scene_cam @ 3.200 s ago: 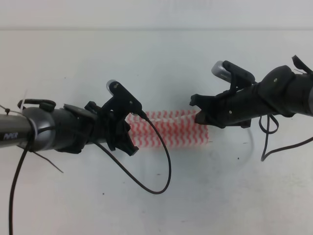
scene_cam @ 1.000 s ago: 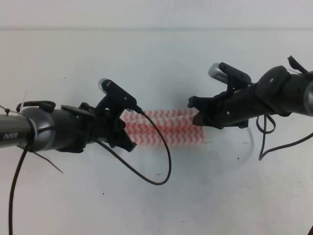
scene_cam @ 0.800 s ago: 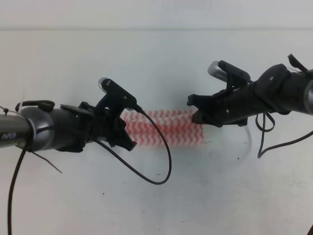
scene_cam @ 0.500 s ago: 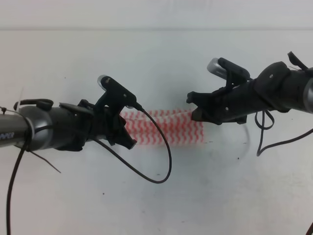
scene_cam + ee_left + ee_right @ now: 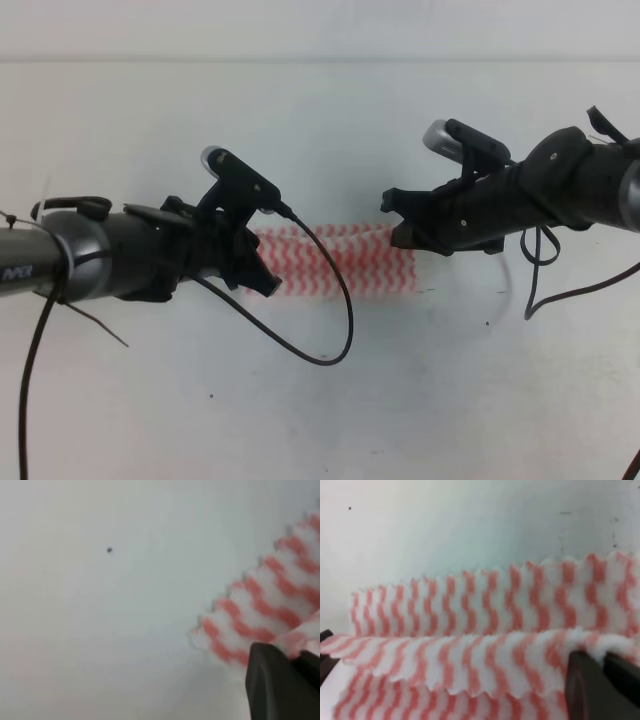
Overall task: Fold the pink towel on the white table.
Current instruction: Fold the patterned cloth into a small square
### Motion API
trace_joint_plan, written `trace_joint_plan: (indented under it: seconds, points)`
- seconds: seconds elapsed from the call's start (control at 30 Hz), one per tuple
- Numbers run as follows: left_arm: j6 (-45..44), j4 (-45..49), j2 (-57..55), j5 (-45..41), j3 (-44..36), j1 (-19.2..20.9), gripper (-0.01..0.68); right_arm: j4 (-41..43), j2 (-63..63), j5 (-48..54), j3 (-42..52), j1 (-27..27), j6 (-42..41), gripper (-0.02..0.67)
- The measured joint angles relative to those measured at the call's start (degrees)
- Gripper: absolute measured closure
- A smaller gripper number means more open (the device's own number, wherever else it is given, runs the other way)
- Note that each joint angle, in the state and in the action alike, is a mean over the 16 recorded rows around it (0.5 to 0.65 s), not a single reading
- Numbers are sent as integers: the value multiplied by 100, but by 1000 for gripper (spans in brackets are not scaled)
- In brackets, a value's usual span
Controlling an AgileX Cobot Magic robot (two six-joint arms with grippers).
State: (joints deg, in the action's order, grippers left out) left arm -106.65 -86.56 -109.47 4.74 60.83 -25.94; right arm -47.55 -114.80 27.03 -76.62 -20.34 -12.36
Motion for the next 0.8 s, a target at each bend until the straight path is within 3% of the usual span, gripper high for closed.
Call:
trace_joint_plan:
  seconds: [0.8]
  points:
    - [-260, -566, -50, 226, 48, 0, 674, -1, 9, 32, 0, 1, -8, 664]
